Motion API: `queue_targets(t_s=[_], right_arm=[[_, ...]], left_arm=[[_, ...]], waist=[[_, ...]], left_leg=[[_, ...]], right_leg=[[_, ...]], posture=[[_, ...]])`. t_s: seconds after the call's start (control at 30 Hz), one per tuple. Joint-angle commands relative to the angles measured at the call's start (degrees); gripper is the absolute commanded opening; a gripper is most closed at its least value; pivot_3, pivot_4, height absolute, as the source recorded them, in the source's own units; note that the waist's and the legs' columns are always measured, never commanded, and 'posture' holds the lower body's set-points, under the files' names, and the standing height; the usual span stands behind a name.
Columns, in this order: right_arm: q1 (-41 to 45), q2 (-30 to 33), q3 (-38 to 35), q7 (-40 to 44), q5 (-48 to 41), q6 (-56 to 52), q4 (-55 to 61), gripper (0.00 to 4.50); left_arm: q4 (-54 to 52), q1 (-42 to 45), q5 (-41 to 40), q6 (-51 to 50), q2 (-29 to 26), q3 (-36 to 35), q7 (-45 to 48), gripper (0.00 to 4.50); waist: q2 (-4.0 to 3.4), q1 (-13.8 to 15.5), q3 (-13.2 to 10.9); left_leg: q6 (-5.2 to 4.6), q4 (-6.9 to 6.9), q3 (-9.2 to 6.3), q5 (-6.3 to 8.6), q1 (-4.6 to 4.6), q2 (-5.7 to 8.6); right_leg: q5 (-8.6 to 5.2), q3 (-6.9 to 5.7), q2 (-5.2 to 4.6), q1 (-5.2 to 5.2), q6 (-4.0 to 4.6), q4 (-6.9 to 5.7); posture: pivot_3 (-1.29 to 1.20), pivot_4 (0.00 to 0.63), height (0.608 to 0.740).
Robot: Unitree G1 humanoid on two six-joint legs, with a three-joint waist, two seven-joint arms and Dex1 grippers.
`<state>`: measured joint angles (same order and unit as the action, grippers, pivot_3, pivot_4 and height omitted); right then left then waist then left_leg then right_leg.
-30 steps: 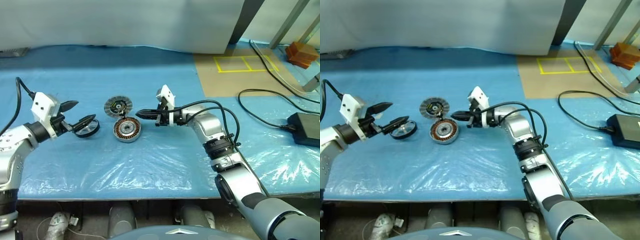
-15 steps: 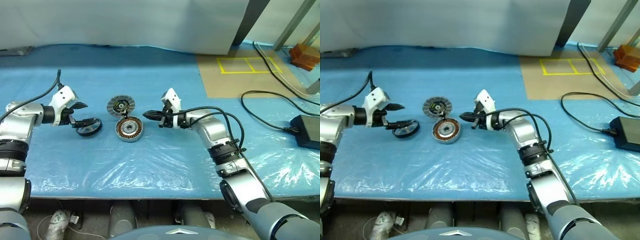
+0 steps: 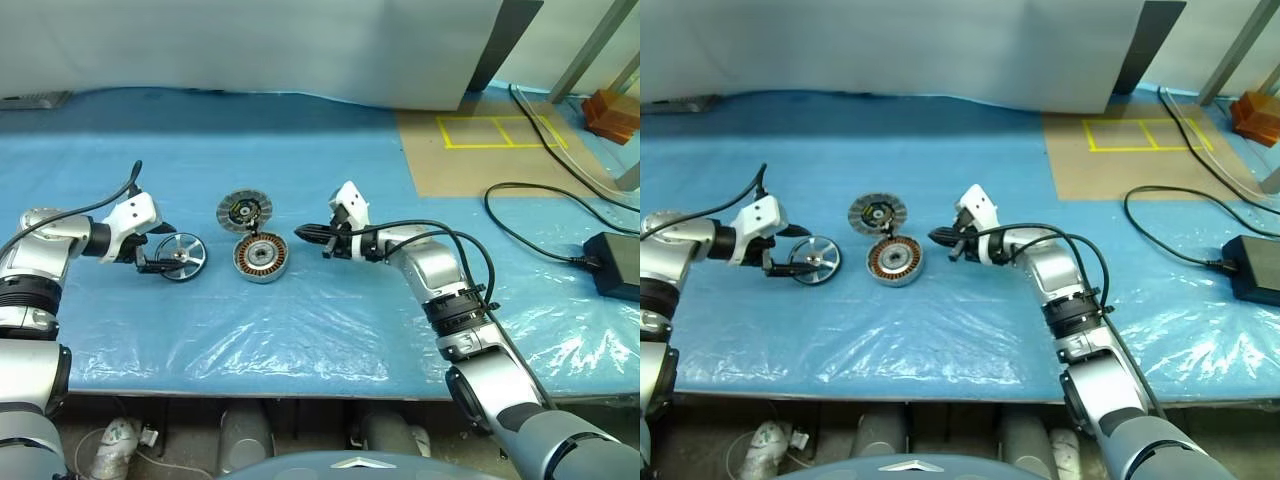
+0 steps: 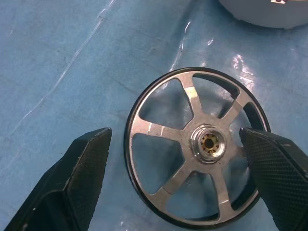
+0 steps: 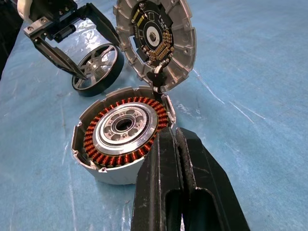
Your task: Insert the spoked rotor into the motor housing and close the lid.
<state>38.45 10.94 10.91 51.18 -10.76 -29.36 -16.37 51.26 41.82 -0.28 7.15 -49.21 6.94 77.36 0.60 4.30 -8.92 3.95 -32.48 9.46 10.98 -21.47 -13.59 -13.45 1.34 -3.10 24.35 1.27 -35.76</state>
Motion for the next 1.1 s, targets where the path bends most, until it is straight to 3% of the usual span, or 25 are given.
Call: queue_targets(t_s=[0.03, 0.23, 0.33, 0.43, 1.1], right_arm=[[0.13, 0.16, 0.06, -0.49, -0.48, 0.34, 2.08, 0.03], [-0.18, 0.07, 0.57, -1.20, -0.21, 0.50, 2.21, 0.03], [-0.24, 0.04, 0.59, -1.74, -0.25, 0.53, 2.22, 0.00], [-0.24, 0.04, 0.71, -1.99, -0.22, 0.70, 2.02, 0.00], [-0.19, -0.25, 1.20, -3.07, 0.20, 1.33, 0.73, 0.00]], left_arm=[[-0.60, -0.17, 0.84, 2.40, 0.71, 0.27, 0.16, 4.50], [-1.21, -1.07, 1.11, 0.13, 1.65, 0.02, 0.96, 4.50], [-1.25, -2.19, 1.65, 0.37, 1.52, 0.13, 0.67, 3.98], [-1.67, -3.14, 2.48, 1.15, 1.75, 0.06, -1.21, 3.81], [-12.26, -11.81, 0.07, -3.98, 2.62, -2.46, -1.81, 3.45]], waist=[[0.00, 0.03, 0.00], [0.00, -0.04, 0.00], [-0.01, 0.02, 0.00], [-0.05, 0.12, 0.01], [-0.29, -0.08, 0.13]], left_leg=[[0.00, 0.00, 0.00, 0.00, 0.00, 0.00], [0.00, -0.02, -0.01, 0.00, 0.00, -0.01], [0.00, -0.02, -0.01, 0.00, 0.00, 0.00], [0.00, -0.01, -0.01, 0.00, 0.14, 0.04], [0.00, 0.07, 0.01, 0.00, 0.44, 0.11]], right_leg=[[0.00, 0.00, 0.00, 0.00, 0.00, 0.00], [0.00, 0.00, 0.01, 0.00, 0.00, -0.02], [0.00, 0.00, 0.00, -0.01, 0.00, -0.01], [0.00, 0.00, -0.05, -0.13, 0.00, -0.02], [-0.02, 0.08, -0.10, -0.33, 0.01, 0.01]], posture=[[0.00, 0.150, 0.740], [0.00, 0.150, 0.740], [0.00, 0.150, 0.740], [0.00, 0.150, 0.740], [0.00, 0.150, 0.740]])
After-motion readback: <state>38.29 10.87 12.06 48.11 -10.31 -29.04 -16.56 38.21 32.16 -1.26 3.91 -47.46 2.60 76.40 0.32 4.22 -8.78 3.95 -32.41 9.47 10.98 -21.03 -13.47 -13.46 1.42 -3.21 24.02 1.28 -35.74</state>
